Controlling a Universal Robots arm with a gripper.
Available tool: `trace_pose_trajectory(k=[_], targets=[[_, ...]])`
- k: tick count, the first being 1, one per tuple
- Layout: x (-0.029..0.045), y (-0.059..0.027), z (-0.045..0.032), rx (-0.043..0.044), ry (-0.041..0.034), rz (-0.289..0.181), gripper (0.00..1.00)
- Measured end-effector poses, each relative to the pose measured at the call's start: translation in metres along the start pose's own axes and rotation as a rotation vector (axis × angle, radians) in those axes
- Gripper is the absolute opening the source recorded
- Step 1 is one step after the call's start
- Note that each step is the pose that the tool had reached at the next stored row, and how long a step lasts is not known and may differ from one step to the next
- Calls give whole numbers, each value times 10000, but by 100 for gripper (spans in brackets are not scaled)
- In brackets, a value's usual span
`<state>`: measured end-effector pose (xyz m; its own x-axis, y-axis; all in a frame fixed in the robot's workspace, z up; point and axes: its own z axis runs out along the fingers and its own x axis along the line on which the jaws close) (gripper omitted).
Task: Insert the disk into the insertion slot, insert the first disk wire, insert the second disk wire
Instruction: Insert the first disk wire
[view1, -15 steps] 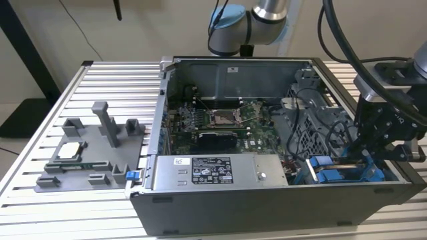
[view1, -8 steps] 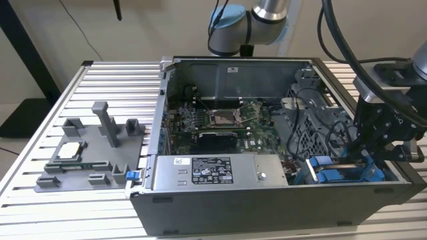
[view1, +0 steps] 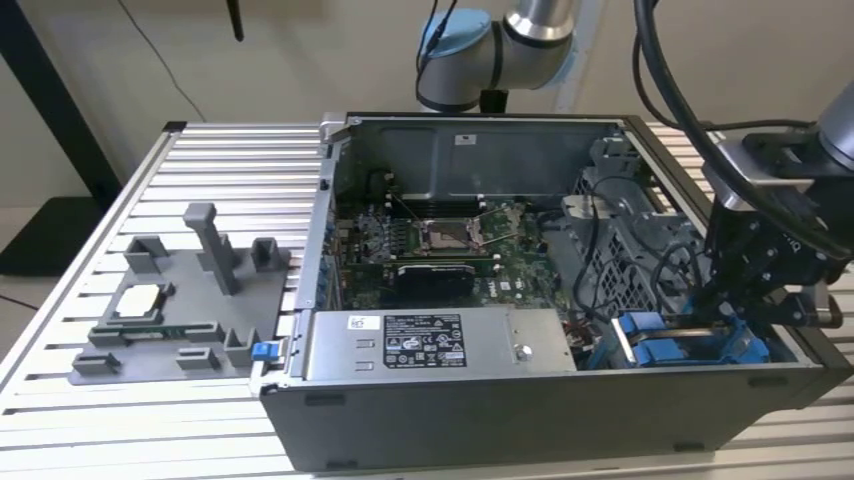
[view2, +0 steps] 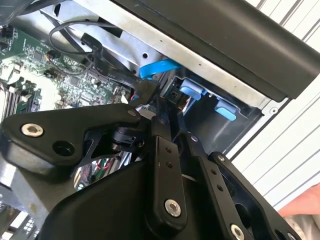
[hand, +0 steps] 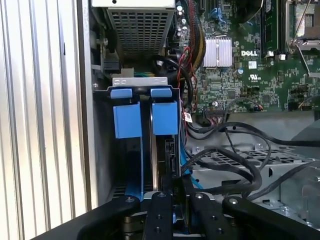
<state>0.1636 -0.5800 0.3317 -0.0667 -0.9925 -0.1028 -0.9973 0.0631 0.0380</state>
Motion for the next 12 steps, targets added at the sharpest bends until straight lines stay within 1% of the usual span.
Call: trace_pose_trajectory(k=[1,3,4,7,12], targets=[[0,0,8,-4,-20,-1,0],[2,0,10,-2,-21,1,0],[1,0,6,-2,-18,0,100],[-3,1,-30,-2,-21,-1,100],[-16,6,-160,-1,-17,0,100]])
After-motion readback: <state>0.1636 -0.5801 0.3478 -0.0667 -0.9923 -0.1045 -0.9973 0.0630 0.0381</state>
